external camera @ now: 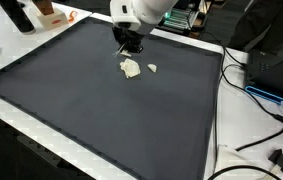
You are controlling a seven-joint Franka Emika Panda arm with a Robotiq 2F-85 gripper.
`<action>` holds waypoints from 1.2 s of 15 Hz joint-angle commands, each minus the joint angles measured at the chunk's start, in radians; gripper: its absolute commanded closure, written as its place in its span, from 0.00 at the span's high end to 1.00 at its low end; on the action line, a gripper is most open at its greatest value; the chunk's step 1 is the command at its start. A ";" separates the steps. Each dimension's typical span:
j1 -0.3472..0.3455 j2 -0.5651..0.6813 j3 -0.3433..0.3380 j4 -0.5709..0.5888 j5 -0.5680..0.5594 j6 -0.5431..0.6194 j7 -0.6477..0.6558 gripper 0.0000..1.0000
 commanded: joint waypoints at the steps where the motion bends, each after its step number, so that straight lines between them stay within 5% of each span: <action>1: -0.002 -0.046 0.007 -0.050 0.009 0.021 -0.029 0.01; 10: -0.023 -0.173 0.026 -0.152 0.026 0.100 -0.112 0.01; 18: -0.069 -0.317 0.033 -0.284 0.140 0.313 -0.269 0.01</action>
